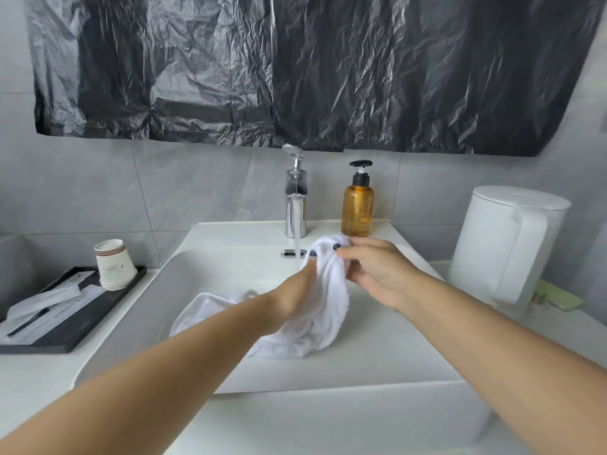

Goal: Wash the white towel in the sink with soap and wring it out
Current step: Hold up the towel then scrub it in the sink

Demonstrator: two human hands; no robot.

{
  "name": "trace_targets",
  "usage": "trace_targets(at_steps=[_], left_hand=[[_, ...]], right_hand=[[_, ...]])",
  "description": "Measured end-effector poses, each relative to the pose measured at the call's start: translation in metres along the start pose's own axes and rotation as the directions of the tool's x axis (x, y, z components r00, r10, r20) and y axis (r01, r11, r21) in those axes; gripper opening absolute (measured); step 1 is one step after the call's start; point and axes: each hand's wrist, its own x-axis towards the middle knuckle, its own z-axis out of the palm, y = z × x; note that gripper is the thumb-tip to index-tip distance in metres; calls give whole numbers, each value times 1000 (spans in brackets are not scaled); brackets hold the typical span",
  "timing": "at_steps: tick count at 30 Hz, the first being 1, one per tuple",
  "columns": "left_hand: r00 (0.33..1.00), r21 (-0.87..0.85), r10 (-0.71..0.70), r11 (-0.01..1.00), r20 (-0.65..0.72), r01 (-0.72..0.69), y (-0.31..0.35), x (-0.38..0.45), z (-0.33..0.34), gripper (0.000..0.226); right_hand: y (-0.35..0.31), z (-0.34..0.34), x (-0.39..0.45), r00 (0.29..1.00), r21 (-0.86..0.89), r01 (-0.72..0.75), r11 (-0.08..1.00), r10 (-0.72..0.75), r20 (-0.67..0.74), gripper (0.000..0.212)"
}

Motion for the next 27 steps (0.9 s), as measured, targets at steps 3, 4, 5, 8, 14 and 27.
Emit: trace_targets(at_steps=[3,4,5,8,14,27], left_hand=[[1000,-186,-28,982,10,29,-6,0,-2,59],[999,-175,-26,984,25,30,-5,-2,-2,52],[1000,-168,-4,986,31,9,-5,-2,-1,42],[997,-219,74,973,-8,-74,5,-8,-4,33],[948,55,257,966,-187,-251,33,-20,-32,16],[834,-92,316,914,-453,-396,88,-43,-68,31]], right_hand=[[13,1,-7,997,-126,-78,989,75,-27,14],[19,2,-8,994,-188,-110,976,104,-41,16],[24,1,-10,990,-231,-137,963,129,-51,21],[28,1,-18,977,-164,-214,963,212,-29,29],[-1,-2,-22,996,-22,-62,998,63,58,31],[-59,-7,-26,986,246,146,958,-161,41,37]])
